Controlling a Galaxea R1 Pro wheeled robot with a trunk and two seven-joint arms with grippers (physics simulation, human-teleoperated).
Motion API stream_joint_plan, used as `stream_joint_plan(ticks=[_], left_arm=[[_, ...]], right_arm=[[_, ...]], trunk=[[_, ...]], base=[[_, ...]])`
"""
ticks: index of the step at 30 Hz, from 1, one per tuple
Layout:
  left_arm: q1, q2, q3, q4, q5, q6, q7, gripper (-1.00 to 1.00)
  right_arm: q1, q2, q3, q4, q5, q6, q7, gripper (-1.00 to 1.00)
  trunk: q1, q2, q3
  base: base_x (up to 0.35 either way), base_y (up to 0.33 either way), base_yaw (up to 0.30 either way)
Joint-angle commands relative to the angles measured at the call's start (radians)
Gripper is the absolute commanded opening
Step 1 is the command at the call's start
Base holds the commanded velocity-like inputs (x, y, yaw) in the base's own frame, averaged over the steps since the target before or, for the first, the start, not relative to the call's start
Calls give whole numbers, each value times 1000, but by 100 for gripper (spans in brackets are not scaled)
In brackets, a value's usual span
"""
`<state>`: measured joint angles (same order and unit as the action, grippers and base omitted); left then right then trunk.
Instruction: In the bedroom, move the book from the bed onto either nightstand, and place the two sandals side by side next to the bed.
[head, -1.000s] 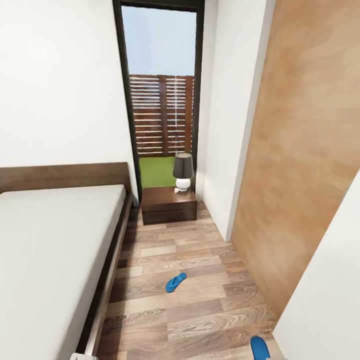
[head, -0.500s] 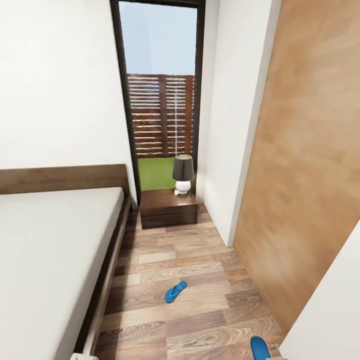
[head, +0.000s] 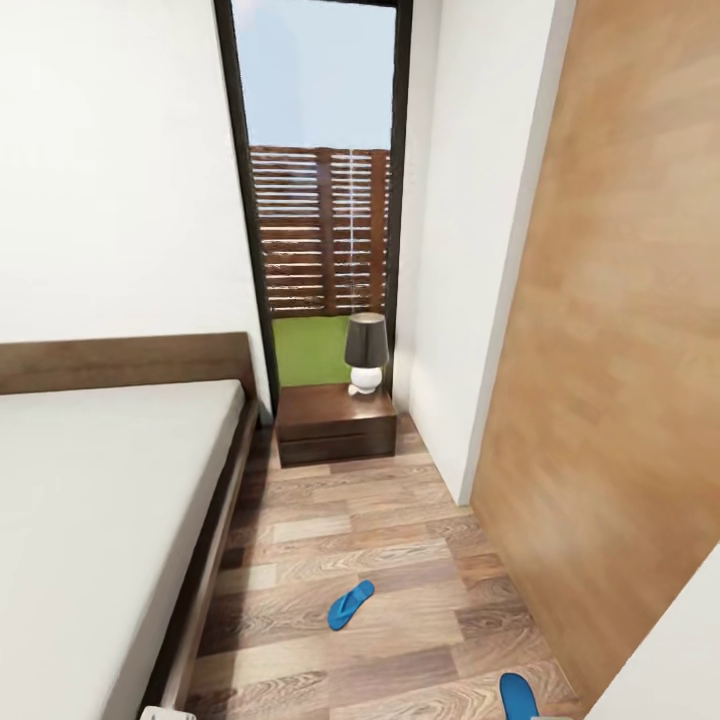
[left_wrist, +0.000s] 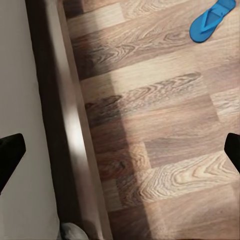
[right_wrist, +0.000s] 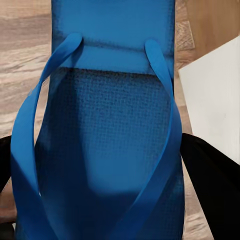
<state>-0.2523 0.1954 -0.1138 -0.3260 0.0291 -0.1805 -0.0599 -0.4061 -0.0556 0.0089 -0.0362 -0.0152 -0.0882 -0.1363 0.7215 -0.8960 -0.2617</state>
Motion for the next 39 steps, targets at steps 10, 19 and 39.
stream_joint_plan(ticks=[10, 19, 39], left_arm=[[-1, 1, -6, 1, 3, -4, 0, 100], [-1, 2, -6, 1, 3, -4, 0, 100], [-1, 2, -6, 1, 3, -4, 0, 100]], right_arm=[[-1, 2, 1, 1, -3, -4, -2, -100], [-1, 2, 2, 1, -3, -4, -2, -100], [0, 2, 1, 1, -3, -4, -2, -100]], trunk=[[0, -1, -1], [0, -1, -1], [0, -1, -1]], base=[[256, -30, 0], [269, -2, 0], [270, 0, 0]])
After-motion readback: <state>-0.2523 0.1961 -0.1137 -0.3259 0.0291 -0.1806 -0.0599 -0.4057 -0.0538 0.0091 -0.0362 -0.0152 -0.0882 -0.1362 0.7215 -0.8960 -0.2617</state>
